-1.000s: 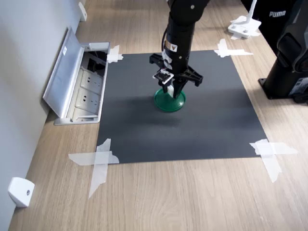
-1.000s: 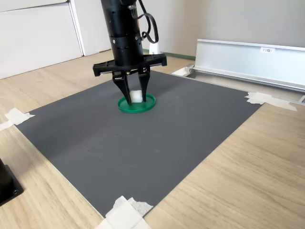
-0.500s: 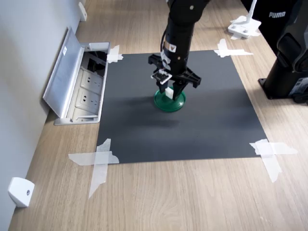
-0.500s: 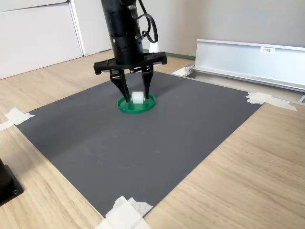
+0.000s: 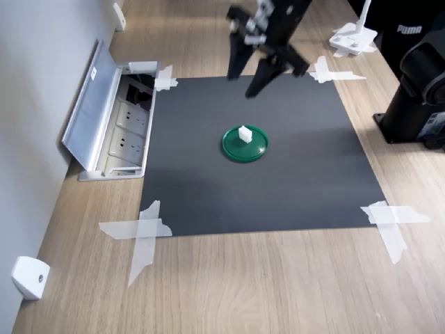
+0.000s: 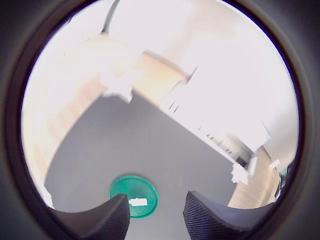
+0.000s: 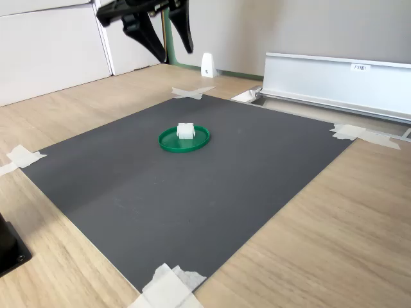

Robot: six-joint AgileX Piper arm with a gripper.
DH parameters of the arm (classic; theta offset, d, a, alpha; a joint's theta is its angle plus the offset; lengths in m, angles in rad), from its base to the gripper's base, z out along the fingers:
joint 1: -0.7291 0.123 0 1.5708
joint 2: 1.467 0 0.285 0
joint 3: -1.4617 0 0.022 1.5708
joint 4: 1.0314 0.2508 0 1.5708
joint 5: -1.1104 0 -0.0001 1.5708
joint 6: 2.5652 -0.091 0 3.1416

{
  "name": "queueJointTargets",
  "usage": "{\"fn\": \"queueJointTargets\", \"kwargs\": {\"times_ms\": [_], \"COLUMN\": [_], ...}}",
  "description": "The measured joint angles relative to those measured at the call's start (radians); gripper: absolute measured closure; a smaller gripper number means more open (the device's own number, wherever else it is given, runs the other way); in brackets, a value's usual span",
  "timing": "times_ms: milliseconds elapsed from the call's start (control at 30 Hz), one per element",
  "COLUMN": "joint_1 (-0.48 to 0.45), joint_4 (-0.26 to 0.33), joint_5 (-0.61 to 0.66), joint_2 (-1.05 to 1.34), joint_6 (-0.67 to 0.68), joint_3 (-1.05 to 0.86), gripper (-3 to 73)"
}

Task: Grasp a white terminal and put it on the green lid.

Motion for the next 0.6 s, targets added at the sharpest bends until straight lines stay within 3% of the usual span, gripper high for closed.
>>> {"fn": "queueJointTargets", "kwargs": {"times_ms": [167,367,600], "joint_1": [0.000,0.000,0.000], "joint_4": [-0.023,-0.030,-0.008], "joint_5": [-0.005,-0.126,-0.383], "joint_2": [0.152,0.326,0.556], "joint_6": [-0.124,-0.236,-0.378], "joint_3": [0.000,-0.061,-0.298], "gripper": [36.7,65.2,70.0]}}
